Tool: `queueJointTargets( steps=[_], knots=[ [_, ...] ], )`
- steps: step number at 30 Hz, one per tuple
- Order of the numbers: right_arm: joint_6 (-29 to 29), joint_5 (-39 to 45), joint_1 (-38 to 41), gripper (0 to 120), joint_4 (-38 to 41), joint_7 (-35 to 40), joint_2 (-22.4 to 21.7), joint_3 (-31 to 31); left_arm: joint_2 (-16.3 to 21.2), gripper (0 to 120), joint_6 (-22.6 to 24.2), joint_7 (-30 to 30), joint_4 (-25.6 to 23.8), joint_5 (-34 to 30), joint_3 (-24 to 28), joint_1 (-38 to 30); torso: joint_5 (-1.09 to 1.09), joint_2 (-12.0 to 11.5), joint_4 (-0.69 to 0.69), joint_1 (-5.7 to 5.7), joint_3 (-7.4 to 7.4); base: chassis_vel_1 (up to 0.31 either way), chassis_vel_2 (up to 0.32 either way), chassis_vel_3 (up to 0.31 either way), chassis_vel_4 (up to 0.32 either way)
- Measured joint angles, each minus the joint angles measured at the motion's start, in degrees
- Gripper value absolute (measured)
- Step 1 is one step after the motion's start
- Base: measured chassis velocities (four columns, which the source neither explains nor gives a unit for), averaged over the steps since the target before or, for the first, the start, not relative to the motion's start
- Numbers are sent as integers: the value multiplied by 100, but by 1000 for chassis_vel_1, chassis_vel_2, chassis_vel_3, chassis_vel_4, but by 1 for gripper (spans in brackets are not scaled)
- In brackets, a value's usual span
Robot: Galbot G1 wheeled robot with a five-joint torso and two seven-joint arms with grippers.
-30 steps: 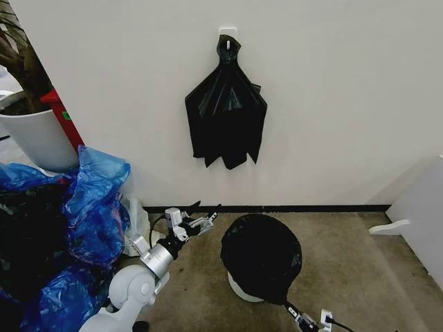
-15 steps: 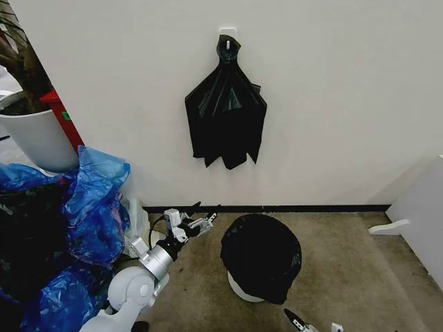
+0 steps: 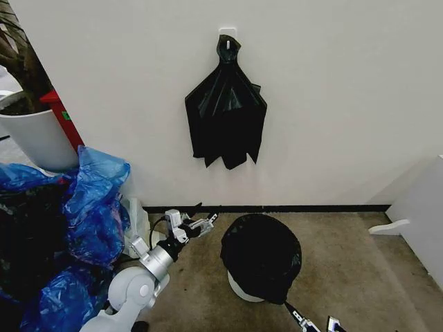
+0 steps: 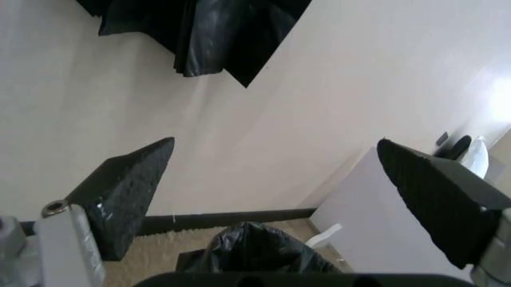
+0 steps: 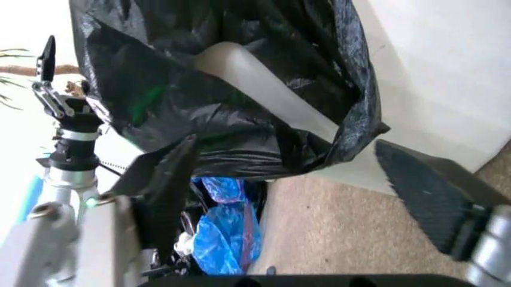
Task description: Place the garbage bag over the trash bin.
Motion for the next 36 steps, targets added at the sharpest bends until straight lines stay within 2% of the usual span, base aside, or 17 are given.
queueJointTargets(
  steps=[1, 4, 5, 10, 14, 17, 23, 25, 31, 33, 36],
  knots=[
    [0, 3, 6, 88, -5, 0, -3, -5, 0, 100, 0, 0, -2, 0, 1, -1, 0, 0, 0, 0, 0, 0, 0, 0, 0],
    [0, 4, 8, 88, -6, 0, -5, -7, 0, 100, 0, -1, -2, 0, 1, -1, 0, 0, 0, 0, 0, 0, 0, 0, 0],
    [0, 15, 29, 97, -15, -1, -12, -20, 0, 100, 0, -3, -3, 2, 2, -4, 0, 0, 0, 0, 0, 0, 0, 0, 0],
    [-2, 26, 62, 100, -22, -2, -24, -40, 1, 100, 0, -6, -4, 4, 4, -10, 0, 0, 0, 0, 0, 0, 0, 0, 0],
    [0, 23, 110, 86, -46, -3, -30, -70, 12, 100, 0, -11, -4, 4, 4, -17, 0, 0, 0, 0, 0, 0, 0, 0, 0],
    [3, 18, 137, 82, -53, -2, -22, -84, 13, 100, 0, -11, -4, 4, 5, -19, 0, 0, 0, 0, 0, 0, 0, 0, 0],
    [16, 13, 209, 53, -16, 51, 41, -172, 6, 100, -1, -32, 31, 17, 19, -56, 0, 0, 0, 0, 0, 0, 0, 0, 0],
    [19, 12, 209, 50, -11, 58, 45, -181, 6, 100, -1, -35, 34, 17, 19, -59, 0, 0, 0, 0, 0, 0, 0, 0, 0],
    [164, -195, 261, 26, -93, 228, 80, -224, -11, 100, -7, -45, 45, 18, 19, -70, 0, 0, 0, 0, 0, 0, 0, 0, 0],
    [188, -219, 268, 23, -103, 279, 83, -232, -11, 100, -10, -45, 45, 18, 19, -71, 0, 0, 0, 0, 0, 0, 0, 0, 0],
    [290, -298, 296, 8, -157, 456, 91, -259, -12, 100, -23, -44, 45, 23, 19, -70, 0, 1, 0, 0, 0, 0, 0, 0, 0]
  ],
)
